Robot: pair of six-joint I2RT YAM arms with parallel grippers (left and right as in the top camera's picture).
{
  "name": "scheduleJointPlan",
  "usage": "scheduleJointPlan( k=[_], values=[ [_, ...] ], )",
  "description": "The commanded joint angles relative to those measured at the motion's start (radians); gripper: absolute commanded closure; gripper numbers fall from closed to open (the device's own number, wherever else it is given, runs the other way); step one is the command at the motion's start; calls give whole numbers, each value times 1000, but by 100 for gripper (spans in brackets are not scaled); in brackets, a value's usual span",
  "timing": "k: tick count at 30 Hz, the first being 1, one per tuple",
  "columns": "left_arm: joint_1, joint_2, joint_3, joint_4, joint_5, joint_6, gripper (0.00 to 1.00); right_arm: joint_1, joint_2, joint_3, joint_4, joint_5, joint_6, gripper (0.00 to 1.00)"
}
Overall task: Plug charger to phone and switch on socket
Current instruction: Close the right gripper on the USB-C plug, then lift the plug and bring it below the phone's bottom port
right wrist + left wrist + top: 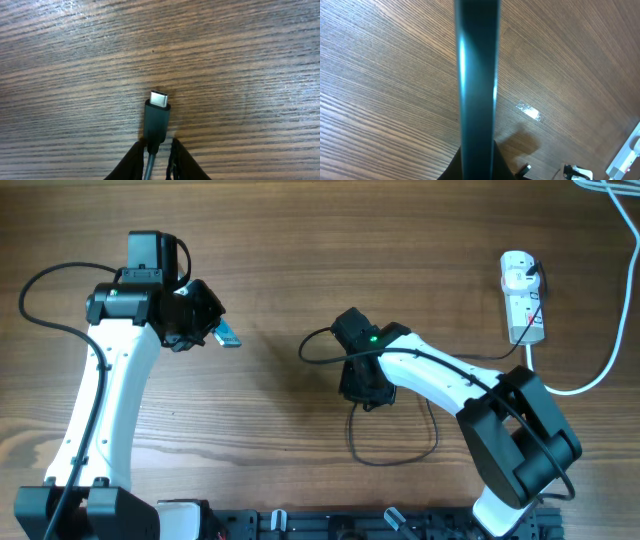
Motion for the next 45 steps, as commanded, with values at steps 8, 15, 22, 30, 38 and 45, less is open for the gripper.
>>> scheduleJointPlan(
  k=[8,15,22,30,38,45],
  values=[
    [2,-5,5,6,-6,-2,96,3,42,-8,16,-6,-3,88],
    [2,-5,5,6,-6,-2,96,3,42,-8,19,2,0,92],
    [1,-5,5,6,-5,-2,96,3,41,-2,33,-37,-53,96],
    [1,-5,5,198,537,260,96,3,-138,19,98,-208,-277,96],
    [1,-5,5,478,918,261,96,4,-512,19,102,-353,-436,96],
    [-72,-5,5,475,957,326,96,4,-656,19,67,-354,-448,96]
  ],
)
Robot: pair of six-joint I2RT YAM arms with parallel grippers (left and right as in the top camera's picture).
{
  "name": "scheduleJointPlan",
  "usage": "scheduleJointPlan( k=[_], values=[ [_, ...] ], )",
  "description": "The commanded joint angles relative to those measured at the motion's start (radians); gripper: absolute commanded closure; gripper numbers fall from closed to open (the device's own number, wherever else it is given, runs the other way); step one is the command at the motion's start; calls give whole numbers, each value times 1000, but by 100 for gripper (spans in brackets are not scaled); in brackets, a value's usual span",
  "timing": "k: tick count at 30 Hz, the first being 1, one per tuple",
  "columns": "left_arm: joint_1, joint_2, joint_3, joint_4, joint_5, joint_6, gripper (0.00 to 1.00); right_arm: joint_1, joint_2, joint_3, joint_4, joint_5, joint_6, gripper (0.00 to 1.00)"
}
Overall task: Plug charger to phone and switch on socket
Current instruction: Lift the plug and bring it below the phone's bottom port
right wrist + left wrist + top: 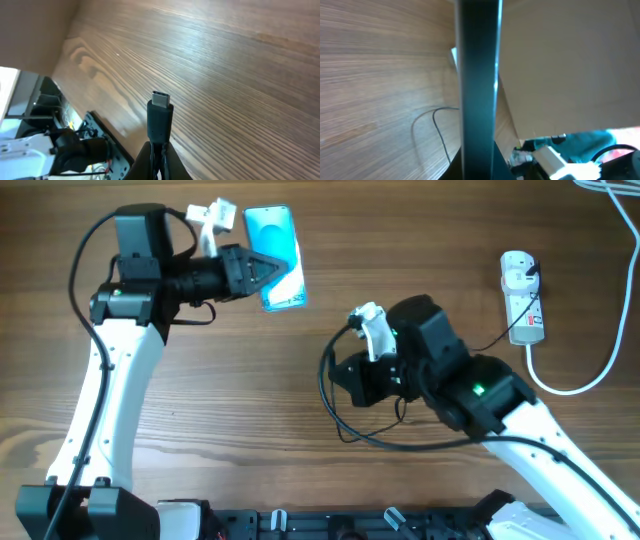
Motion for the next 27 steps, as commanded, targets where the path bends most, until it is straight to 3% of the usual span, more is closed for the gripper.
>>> scheduleJointPlan(
  k=[1,8,27],
  values=[
    [-86,-6,8,-2,63,119,96,3,-10,17,-13,-23,-27,96],
    [-224,-6,8,-51,-163,120,96,3,-8,17,-32,-19,-35,96],
    [-273,-6,8,-50,-125,111,96,3,-3,17,-8,49,39,96]
  ],
)
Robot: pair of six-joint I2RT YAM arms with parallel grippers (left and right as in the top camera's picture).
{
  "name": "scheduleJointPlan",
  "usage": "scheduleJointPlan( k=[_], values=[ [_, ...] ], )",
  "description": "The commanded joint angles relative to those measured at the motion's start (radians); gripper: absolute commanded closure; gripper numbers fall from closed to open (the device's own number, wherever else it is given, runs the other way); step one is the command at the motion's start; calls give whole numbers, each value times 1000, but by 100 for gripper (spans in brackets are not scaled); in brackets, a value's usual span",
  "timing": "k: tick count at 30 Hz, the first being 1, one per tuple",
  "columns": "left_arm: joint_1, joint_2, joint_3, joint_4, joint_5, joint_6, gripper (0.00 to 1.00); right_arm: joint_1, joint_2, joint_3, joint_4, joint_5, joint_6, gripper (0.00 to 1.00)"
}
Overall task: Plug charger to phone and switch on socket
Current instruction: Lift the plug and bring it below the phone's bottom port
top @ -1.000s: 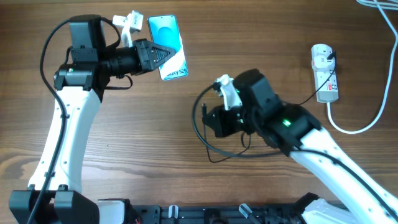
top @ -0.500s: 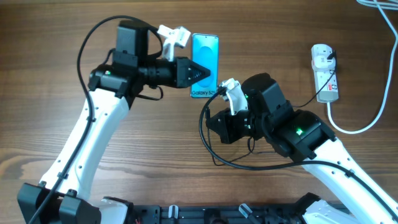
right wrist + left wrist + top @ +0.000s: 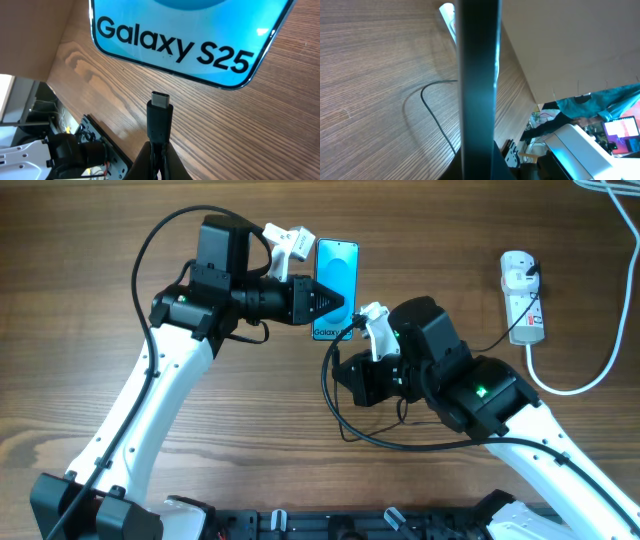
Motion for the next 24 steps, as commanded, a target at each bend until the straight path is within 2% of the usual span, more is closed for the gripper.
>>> scheduleJointPlan(
  k=[1,24],
  values=[
    [-3,-6,9,7,48,6,96,3,3,17,6,12,17,96],
    [-4,-6,9,-3,74,-17,96,3,3,17,31,39,57,96]
  ],
)
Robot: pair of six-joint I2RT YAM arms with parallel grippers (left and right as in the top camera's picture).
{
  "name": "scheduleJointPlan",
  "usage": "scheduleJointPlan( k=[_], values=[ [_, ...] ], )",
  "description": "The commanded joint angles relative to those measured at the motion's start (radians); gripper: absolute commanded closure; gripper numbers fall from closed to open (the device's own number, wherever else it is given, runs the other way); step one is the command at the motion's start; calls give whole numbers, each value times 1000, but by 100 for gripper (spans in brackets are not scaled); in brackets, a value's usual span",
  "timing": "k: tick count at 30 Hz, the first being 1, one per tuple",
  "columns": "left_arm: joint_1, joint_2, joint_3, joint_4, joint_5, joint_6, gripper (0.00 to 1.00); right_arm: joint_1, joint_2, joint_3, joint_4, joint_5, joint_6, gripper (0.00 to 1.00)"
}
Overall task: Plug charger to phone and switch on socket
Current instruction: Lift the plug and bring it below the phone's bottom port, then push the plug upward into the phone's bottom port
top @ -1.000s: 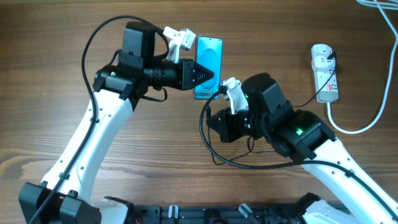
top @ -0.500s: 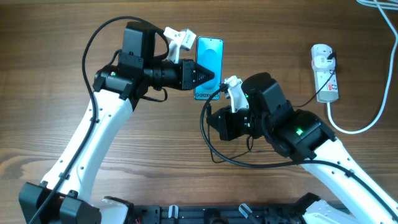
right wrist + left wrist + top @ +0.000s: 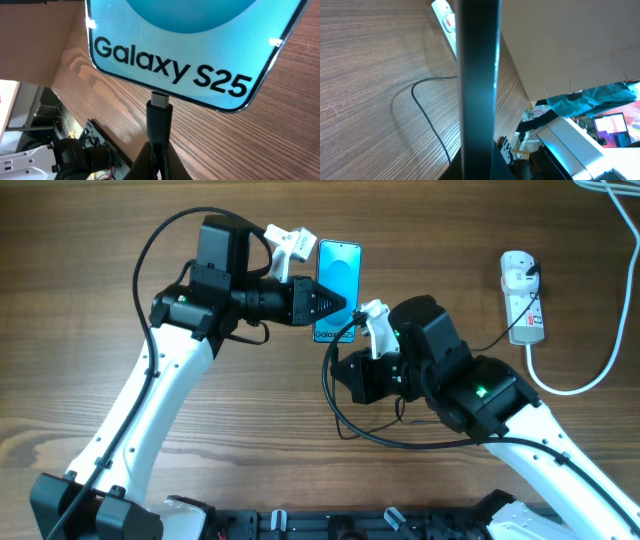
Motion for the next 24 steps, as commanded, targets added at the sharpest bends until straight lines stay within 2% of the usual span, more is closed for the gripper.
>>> scheduleJointPlan(
  k=[1,24],
  values=[
    [-3,-6,9,0,39,-5,96,3,3,17,8,38,23,96],
    [-3,-6,9,4,64,-4,96,3,3,17,1,-3,26,96]
  ],
)
